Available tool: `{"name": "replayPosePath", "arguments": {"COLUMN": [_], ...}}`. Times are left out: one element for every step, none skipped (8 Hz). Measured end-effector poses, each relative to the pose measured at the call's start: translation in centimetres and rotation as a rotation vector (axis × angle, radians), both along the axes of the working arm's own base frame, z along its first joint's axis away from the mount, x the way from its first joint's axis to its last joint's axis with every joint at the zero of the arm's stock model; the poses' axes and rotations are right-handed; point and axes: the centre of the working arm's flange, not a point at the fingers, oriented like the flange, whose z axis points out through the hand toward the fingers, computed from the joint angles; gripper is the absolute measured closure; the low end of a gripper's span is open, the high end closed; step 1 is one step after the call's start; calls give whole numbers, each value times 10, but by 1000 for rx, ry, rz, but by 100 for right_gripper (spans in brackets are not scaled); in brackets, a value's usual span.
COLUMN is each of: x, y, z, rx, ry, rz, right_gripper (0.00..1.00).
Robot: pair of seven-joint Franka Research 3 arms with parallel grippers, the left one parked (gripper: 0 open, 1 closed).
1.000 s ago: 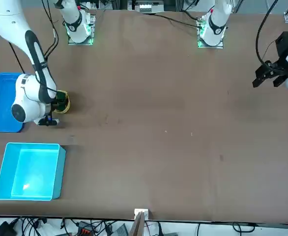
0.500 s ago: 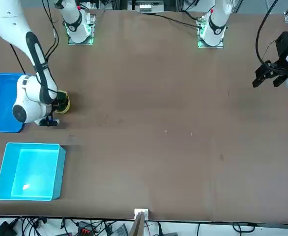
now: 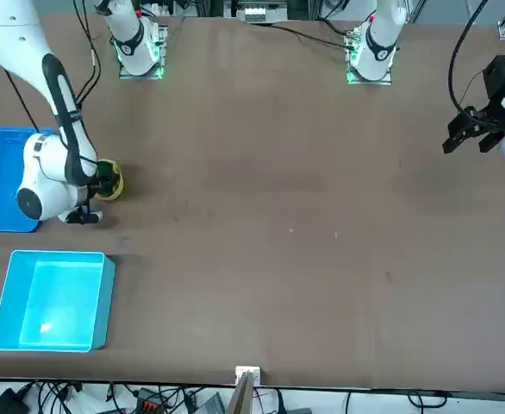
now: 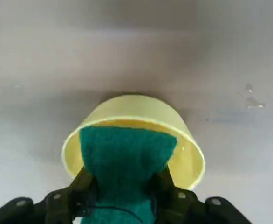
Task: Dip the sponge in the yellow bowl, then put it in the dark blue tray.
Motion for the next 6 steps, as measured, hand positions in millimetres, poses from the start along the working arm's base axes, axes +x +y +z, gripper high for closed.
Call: {"name": "replayPosePath", "arguments": {"x": [3, 3, 4, 4, 5, 5], "y": [1, 1, 2, 2, 2, 1], "z": [16, 32, 48, 62, 74, 85], "rx": [1, 2, 3, 2, 1, -1], "ry": [-4, -13, -25, -42, -60, -75], "rz": [1, 2, 3, 3, 4, 2], "right_gripper": [41, 41, 41, 41, 41, 41]}}
